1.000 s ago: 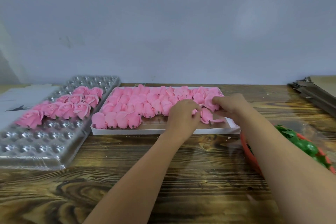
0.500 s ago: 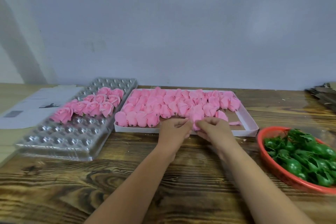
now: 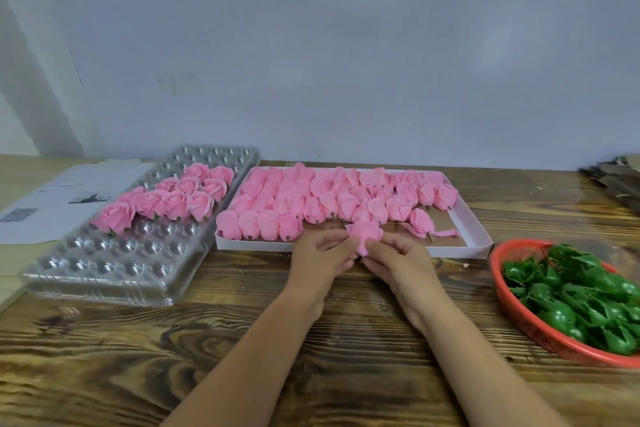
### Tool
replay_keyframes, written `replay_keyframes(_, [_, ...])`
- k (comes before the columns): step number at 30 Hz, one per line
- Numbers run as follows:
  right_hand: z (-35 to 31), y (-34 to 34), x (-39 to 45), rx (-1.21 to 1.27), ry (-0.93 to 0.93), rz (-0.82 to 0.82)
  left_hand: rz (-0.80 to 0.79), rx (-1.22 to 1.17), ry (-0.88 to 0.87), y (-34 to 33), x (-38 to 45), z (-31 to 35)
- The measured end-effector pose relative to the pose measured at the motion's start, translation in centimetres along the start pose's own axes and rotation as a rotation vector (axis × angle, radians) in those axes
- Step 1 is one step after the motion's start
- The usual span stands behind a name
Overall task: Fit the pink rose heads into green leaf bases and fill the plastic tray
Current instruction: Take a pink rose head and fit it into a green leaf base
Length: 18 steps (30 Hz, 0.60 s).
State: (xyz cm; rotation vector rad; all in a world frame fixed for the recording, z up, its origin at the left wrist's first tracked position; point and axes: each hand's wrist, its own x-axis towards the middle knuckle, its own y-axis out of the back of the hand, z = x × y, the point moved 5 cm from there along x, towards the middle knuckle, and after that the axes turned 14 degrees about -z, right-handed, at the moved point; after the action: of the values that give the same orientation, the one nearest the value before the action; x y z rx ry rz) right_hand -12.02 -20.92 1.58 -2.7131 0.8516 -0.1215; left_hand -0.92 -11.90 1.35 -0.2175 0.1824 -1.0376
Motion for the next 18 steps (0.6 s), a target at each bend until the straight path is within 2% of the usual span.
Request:
replay_keyframes(4, [0.01, -0.1, -0.46, 0.026, -0.019, -0.04, -0.059, 0.024, -0.012, -0.1, -0.32, 0.21])
replay_keyframes(10, [-0.28, -0.74, -0.63, -0.028, 0.02, -0.067, -0.062, -0.007, 0.028, -0.03, -0.55, 0.17])
replay_keyframes(18, [-0.34, -0.55, -0.62, 0.158, 0.026, -0.086, -0.155, -0.009, 0.089, -0.13, -0.39, 0.4])
